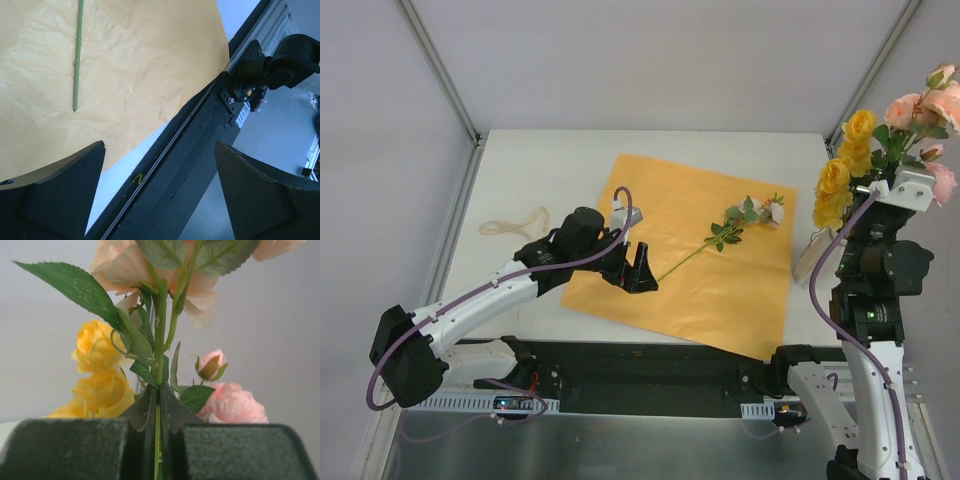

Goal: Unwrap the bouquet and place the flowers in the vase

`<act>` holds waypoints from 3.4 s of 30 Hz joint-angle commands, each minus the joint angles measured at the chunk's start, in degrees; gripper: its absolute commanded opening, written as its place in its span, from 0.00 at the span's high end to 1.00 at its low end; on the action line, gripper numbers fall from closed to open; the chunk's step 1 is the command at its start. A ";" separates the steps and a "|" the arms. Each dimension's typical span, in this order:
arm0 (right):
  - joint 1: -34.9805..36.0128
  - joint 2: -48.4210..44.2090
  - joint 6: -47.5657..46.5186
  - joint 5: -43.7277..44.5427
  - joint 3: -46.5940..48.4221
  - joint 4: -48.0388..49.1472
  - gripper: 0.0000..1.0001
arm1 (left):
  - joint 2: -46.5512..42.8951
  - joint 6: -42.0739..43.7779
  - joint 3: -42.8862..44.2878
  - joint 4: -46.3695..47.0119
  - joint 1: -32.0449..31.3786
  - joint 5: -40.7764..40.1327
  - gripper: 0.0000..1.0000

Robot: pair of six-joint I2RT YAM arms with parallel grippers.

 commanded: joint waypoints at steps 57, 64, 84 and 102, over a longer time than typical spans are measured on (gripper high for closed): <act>-1.35 -15.09 46.59 -38.93 -12.12 -61.28 0.00 | 59.81 14.01 55.89 -18.88 -6.99 -28.34 0.60; -1.35 -15.09 47.56 -36.48 -15.64 -57.66 0.00 | 68.69 14.71 67.67 -20.98 -8.13 -29.41 0.64; -1.35 -13.94 52.57 -34.54 -16.96 -57.05 0.00 | 68.09 16.12 71.11 -21.42 -8.75 -29.58 1.00; 0.32 -4.11 80.94 -39.90 -19.50 -42.47 0.17 | 36.03 7.60 48.45 -20.46 -8.66 -26.96 1.00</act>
